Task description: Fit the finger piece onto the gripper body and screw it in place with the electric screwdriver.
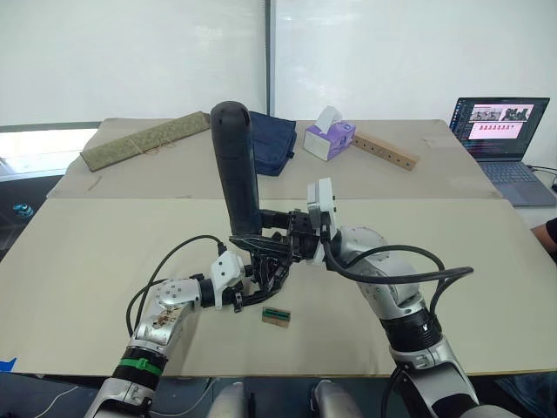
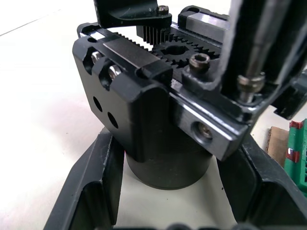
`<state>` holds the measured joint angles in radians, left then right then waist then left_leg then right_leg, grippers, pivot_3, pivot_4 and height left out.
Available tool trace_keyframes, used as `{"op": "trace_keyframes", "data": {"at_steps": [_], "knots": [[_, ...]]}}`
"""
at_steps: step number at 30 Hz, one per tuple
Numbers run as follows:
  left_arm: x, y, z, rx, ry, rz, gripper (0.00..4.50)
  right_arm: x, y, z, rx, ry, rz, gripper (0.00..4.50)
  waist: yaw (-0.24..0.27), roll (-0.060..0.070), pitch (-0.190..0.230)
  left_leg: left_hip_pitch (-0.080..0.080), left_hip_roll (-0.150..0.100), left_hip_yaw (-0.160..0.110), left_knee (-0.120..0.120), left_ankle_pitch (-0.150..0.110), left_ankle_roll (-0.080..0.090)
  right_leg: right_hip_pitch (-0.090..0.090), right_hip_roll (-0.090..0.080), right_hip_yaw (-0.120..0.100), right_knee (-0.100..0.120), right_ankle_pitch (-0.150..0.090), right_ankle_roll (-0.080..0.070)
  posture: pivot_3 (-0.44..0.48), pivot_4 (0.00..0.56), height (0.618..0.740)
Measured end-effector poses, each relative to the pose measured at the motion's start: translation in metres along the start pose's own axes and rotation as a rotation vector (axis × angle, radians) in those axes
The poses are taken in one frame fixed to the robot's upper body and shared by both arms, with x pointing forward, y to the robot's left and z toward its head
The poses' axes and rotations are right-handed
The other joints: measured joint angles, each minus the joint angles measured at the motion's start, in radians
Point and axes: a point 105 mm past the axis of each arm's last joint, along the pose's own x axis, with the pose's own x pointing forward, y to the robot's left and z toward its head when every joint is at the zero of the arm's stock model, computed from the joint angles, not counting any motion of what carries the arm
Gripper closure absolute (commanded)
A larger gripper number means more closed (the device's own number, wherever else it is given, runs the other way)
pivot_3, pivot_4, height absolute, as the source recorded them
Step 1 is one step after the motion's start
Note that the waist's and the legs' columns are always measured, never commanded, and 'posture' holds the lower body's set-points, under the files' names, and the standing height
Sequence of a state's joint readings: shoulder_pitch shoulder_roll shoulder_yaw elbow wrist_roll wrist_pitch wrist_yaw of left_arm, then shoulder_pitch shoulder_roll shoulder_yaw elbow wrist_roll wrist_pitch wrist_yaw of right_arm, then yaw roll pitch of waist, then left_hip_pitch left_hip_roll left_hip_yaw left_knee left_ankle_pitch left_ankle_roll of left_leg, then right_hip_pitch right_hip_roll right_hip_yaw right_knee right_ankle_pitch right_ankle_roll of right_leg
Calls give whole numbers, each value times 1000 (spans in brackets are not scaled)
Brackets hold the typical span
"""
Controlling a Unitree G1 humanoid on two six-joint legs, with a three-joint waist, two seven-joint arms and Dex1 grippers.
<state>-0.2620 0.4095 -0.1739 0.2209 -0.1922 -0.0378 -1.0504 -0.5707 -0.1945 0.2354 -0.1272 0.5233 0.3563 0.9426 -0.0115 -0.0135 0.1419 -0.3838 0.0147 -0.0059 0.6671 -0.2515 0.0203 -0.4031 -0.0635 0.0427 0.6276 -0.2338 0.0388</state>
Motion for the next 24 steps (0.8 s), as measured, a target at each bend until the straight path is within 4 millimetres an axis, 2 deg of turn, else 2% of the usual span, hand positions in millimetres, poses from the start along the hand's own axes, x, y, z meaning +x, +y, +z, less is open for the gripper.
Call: {"op": "trace_keyframes", "data": {"at_steps": [24], "knots": [[0,-1,-1,-12,6,0,2243,1,5,-4,20,4,35,2602,0,-1,-3,1,0,0,-1,0,0,0,0,0,0,0,0,0,150,740]]}}
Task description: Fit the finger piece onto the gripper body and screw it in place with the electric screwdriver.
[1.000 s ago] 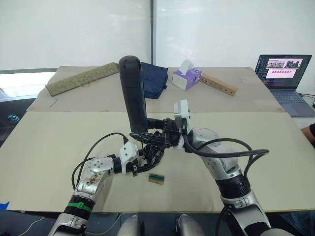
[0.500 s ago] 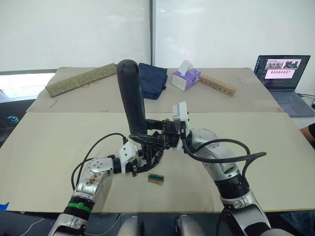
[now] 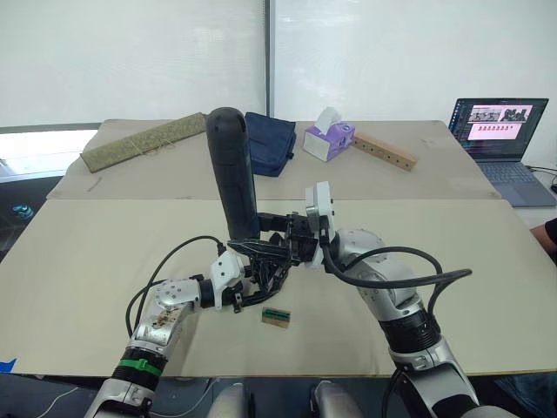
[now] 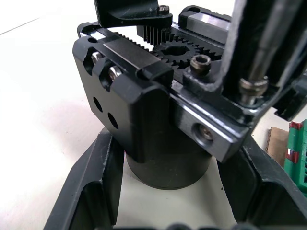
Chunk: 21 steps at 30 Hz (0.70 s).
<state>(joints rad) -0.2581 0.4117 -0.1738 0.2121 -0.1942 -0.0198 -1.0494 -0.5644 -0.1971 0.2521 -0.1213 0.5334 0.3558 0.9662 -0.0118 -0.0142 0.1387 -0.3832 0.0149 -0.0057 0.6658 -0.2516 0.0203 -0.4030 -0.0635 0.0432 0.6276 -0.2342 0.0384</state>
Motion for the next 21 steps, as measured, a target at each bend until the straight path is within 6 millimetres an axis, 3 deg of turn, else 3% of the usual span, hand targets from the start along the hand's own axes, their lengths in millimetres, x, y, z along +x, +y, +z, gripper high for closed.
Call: {"op": "trace_keyframes", "data": {"at_steps": [21], "knots": [[-1,-1,-2,-8,5,2,2243,8,10,-4,-69,36,77,2602,0,-1,-5,3,0,0,-3,0,0,1,0,0,0,-1,-1,0,150,740]]}}
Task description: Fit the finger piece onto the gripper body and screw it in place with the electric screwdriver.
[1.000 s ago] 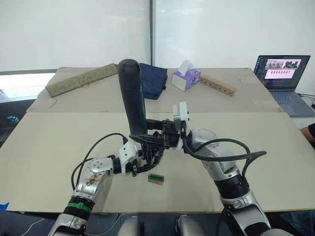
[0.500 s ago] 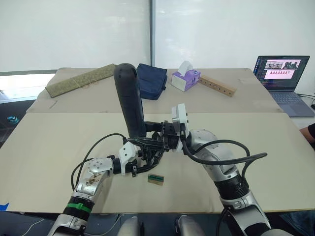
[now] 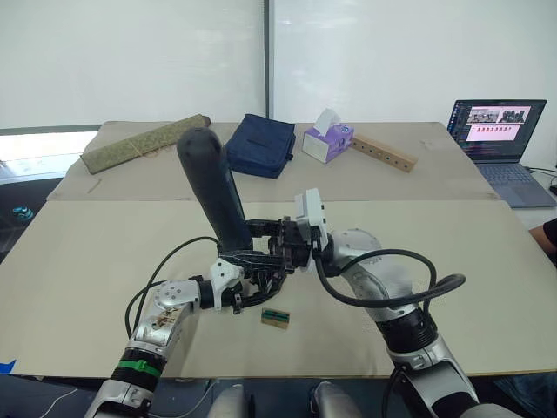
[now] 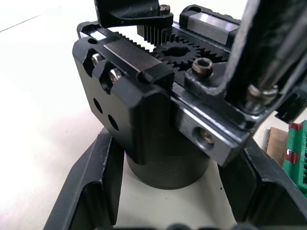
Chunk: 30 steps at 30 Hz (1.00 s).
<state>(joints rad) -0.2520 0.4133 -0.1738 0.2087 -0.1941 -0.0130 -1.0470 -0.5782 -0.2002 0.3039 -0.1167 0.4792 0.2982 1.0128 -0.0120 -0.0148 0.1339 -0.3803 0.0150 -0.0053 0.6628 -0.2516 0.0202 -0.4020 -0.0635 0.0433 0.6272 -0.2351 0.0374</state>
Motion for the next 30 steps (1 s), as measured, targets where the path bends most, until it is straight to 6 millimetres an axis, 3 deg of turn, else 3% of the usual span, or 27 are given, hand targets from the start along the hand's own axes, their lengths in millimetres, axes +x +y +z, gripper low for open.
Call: {"op": "trace_keyframes", "data": {"at_steps": [30], "knots": [[-1,-1,-1,-3,3,3,2243,8,3,-5,-4,-29,48,2602,-1,0,-3,1,0,0,-2,0,0,0,0,0,0,-1,-1,0,150,740]]}}
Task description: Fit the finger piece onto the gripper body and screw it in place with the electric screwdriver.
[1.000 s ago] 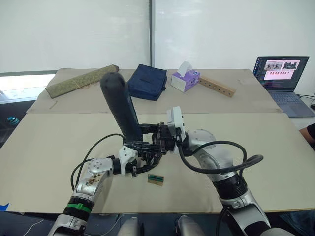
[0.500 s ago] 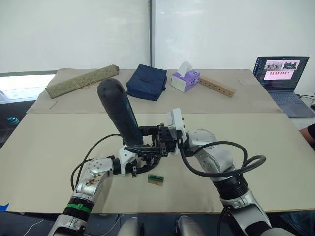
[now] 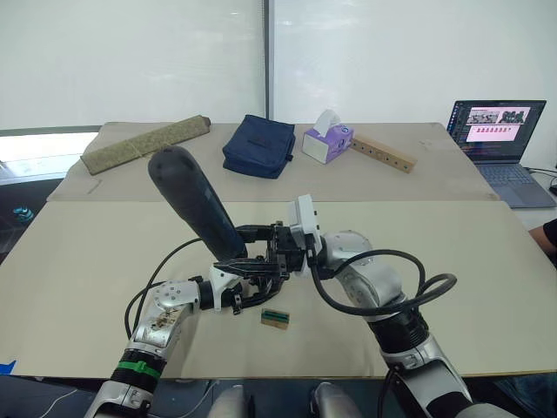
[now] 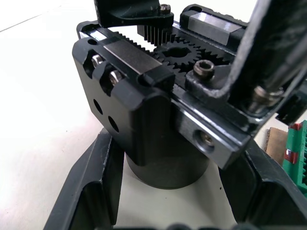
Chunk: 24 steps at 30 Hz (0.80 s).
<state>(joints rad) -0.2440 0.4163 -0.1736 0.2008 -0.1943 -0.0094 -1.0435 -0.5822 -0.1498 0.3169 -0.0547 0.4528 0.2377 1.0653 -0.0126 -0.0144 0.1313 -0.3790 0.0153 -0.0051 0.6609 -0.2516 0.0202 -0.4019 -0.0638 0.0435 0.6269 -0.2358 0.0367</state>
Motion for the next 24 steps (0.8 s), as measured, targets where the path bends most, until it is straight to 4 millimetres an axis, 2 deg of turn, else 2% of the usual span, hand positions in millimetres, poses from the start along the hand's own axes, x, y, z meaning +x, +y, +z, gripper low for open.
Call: {"op": "trace_keyframes", "data": {"at_steps": [7,13,24], "knots": [[0,0,0,-2,3,1,2243,-3,-6,0,19,-26,-42,2602,0,0,0,0,0,0,0,0,0,0,0,0,0,0,0,0,150,740],[0,0,1,-1,2,1,2243,-16,-14,5,82,-85,-114,2602,-1,0,0,-1,0,0,-1,0,0,-1,-1,0,0,0,0,0,150,740],[0,-1,1,-1,1,1,2243,-25,-16,4,131,-103,-159,2602,-2,0,0,-1,-1,1,-2,0,0,-1,-4,-1,0,-1,0,0,150,740]]}}
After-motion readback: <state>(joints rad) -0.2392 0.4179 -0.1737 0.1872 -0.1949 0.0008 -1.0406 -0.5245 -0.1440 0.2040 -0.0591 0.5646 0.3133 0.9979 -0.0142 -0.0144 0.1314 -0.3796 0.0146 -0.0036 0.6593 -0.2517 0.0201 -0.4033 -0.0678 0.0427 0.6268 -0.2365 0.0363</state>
